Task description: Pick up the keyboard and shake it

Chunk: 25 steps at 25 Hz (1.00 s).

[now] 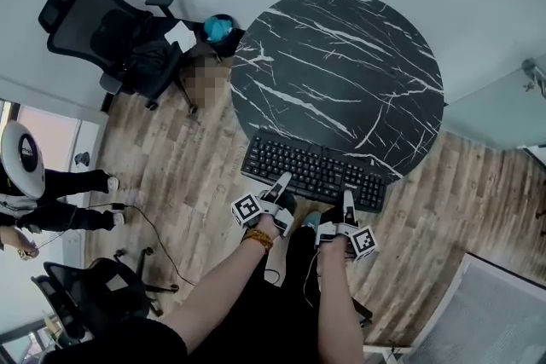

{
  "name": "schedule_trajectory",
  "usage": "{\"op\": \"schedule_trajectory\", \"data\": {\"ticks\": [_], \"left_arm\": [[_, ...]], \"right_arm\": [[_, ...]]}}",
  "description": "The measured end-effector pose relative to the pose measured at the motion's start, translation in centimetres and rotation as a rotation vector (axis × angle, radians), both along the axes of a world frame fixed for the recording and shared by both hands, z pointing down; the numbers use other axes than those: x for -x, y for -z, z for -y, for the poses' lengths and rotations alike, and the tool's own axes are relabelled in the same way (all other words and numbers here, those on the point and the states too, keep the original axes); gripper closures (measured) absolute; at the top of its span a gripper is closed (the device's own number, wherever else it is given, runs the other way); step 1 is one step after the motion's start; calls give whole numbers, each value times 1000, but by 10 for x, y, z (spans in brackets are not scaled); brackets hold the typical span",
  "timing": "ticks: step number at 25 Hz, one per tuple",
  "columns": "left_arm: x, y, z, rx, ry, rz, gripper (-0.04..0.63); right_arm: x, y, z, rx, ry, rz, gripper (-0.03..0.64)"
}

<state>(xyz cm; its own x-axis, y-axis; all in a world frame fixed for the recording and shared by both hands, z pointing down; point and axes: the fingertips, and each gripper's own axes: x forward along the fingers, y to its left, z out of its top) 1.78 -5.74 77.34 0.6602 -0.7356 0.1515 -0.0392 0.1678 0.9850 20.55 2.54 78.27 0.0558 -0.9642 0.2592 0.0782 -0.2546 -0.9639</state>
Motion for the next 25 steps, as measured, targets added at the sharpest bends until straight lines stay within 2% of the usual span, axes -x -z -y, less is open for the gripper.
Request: {"op": "schedule_trajectory", "data": {"ticks": [5,9,10,14,18,25], "left_arm": [[0,13,-6,-25,-7,-57,522],[-8,37,-7,-75,-54,-117,522],[-9,43,-6,-88,-57,-129,522],[-12,62,4,-119,-43,-168,522],[-15,89,16,-163,-35,-207,522],[-16,129,34,-238,-39,-236,523]], "right_arm": [[-1,5,13,-5,8,-19,474],[0,31,30,-75,34,-55,477],[1,39,34,-94,33,-66,495],[0,71,48,-175,22,-79,489],[1,102,62,-234,70,-132,492],[-7,147,67,-287,-13,-199,512]]}}
